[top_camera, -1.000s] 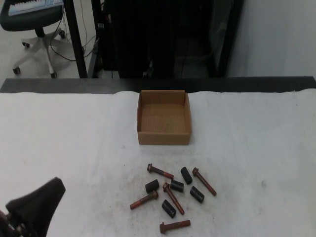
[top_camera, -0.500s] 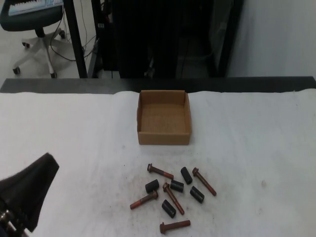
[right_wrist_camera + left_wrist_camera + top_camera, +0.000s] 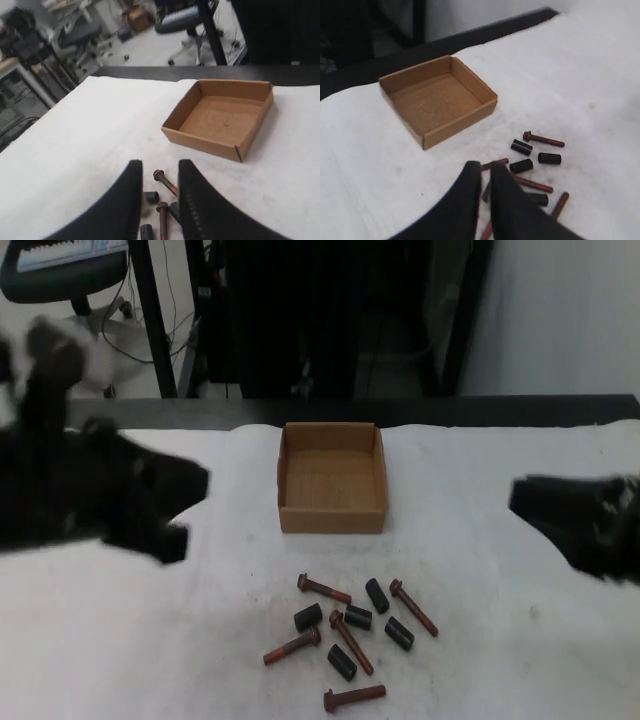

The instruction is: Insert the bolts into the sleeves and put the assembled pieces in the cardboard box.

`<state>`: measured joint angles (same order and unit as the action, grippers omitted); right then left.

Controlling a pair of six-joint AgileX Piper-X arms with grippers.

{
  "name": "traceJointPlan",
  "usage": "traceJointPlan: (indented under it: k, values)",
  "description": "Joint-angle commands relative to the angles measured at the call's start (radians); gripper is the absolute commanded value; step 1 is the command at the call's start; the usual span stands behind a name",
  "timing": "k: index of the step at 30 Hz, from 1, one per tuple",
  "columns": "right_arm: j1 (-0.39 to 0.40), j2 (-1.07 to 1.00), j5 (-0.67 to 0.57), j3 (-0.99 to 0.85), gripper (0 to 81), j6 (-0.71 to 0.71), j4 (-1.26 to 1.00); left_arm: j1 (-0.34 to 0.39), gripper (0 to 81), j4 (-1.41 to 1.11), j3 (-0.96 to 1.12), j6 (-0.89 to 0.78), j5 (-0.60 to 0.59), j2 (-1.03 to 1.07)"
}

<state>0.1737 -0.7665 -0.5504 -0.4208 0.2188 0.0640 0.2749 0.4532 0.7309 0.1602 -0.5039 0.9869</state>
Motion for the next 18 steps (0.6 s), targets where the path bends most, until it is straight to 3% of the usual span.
traceJointPlan:
  k: [1, 4, 10, 14, 18]
  values:
    - [0.006, -0.199, -0.095, -0.179, 24.4, -0.155, 0.142, 0.06, 23.0, 0.135, 0.131, 0.025, -0.014, 0.117]
    - [0.039, -0.325, -0.092, -0.306, 25.3, -0.294, 0.292, 0.123, 31.5, 0.259, 0.224, 0.117, 0.034, 0.219]
    - [0.145, -0.476, -0.023, -0.474, 29.5, -0.422, 0.419, 0.219, 31.7, 0.291, 0.258, 0.401, 0.132, 0.334]
    - [0.203, -0.5, 0.044, -0.523, 29.8, -0.422, 0.42, 0.262, 31.7, 0.295, 0.257, 0.316, 0.316, 0.418]
    - [0.281, -0.528, 0.05, -0.542, 29.8, -0.479, 0.428, 0.265, 31.7, 0.315, 0.257, 0.231, 0.402, 0.479]
